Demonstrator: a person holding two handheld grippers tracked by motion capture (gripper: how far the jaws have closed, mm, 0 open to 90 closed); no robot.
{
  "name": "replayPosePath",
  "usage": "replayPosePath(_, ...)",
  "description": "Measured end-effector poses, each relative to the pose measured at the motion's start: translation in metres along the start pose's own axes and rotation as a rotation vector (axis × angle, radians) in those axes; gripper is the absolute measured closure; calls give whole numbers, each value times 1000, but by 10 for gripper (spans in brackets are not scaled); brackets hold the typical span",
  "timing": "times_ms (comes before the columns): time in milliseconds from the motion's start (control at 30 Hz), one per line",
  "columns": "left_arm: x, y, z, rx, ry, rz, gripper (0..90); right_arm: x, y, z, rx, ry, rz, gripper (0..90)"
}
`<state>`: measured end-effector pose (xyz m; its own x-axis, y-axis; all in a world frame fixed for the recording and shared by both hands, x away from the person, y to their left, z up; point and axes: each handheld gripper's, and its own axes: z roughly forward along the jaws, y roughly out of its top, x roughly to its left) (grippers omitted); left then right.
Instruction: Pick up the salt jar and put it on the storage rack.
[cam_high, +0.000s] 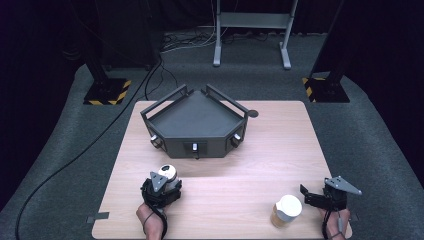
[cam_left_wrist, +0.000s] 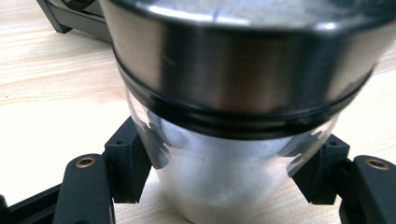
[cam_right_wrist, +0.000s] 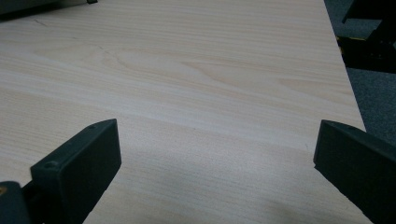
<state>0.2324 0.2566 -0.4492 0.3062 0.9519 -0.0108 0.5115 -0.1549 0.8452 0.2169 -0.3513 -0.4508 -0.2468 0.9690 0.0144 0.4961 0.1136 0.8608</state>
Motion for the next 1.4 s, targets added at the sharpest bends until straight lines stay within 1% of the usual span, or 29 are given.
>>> replayPosePath(133, -2, -2, 0, -9, 7, -5, 316, 0, 0, 0, 0, 1, -1, 0)
replayPosePath(467, -4, -4, -2, -11, 14, -7, 317, 0, 0, 0, 0, 3, -3, 0)
replayPosePath(667, -4, -3, -3, -6, 12, -9, 317, 0, 0, 0, -1, 2, -5, 0)
replayPosePath(800, -4, -5, -4, -16, 8, -10, 317, 0, -1, 0, -4, 1, -7, 0)
replayPosePath(1400, -1, 1, -13, -21, 3, -7, 317, 1, -1, -1, -9, 0, -9, 0)
